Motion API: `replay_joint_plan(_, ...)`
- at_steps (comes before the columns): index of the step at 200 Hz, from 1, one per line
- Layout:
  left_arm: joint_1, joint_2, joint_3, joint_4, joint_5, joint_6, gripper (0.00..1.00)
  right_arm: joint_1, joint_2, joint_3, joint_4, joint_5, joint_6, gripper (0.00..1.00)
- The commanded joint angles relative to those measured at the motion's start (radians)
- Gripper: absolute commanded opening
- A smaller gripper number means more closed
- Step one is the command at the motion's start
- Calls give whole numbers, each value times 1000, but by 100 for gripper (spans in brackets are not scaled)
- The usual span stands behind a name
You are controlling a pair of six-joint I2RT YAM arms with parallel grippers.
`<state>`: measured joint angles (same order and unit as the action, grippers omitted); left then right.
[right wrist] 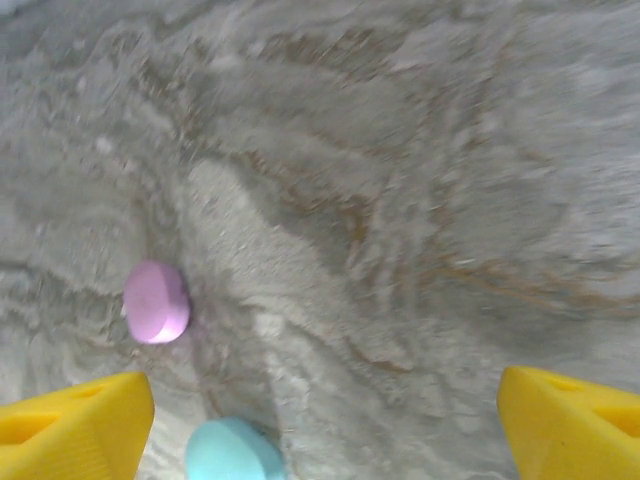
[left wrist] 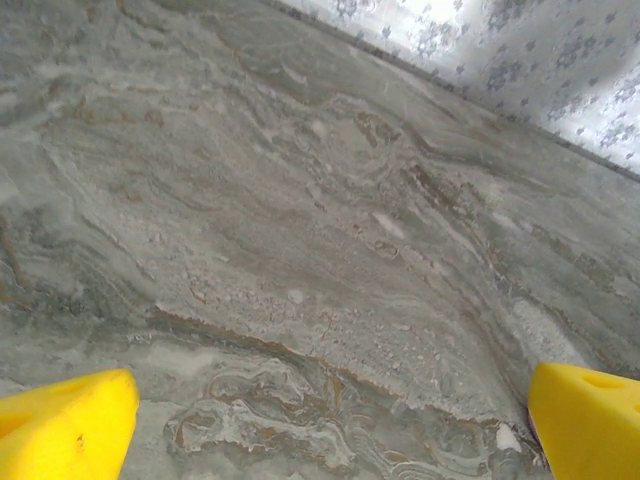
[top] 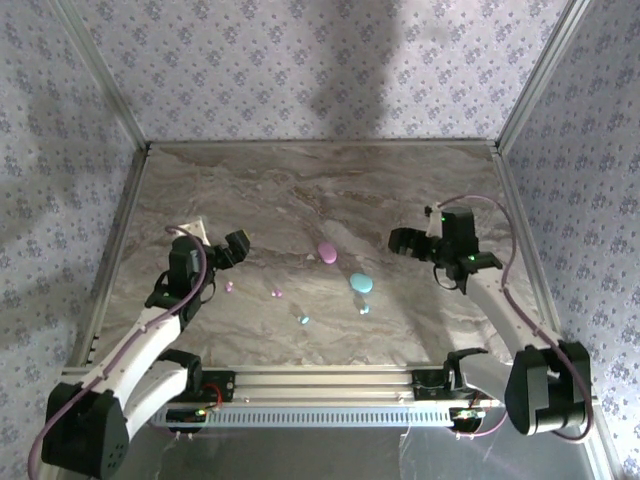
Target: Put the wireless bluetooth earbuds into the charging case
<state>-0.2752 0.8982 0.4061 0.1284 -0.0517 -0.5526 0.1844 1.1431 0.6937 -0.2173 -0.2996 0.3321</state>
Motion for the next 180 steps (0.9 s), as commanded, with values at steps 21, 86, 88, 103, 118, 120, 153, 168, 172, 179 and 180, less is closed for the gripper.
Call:
replay_joint_plan(21, 4, 58, 6, 56, 23, -71, 100, 134, 165, 67, -39, -32, -39, 89)
replay_joint_plan(86, -14, 125, 38, 54, 75, -62, 100, 240, 379, 163, -60, -93, -42, 89)
replay_joint_plan(88, -15, 126, 39, 54, 75, -60, 100, 242, 384, 167, -61, -94, -43, 89)
replay_joint_plan(103, -27, 138, 47, 57, 63, -52, 100, 256, 420, 188, -80, -96, -41, 89)
replay_joint_plan(118, -49, 154, 64, 44, 24, -49, 100, 269, 445, 199, -92, -105, -36, 89)
replay_joint_plan(120, -53, 156, 68, 42, 18, -50, 100, 270, 448, 200, -92, -105, -35, 89)
replay_joint_plan(153, -127, 188, 118, -10, -125, -65, 100, 306, 472, 211, -112, -110, -22, 87)
replay_joint_plan(168, -150, 201, 145, -46, -174, -80, 100, 319, 477, 213, -122, -111, -18, 85)
replay_joint_plan(172, -154, 204, 151, -59, -192, -91, 100, 321, 478, 214, -125, -111, -15, 84)
replay_joint_plan(179, -161, 210, 159, -75, -224, -122, 100, 330, 478, 214, -130, -111, -12, 83)
replay_joint_plan(180, -162, 210, 160, -76, -228, -124, 100, 330, 477, 214, -131, -111, -11, 83)
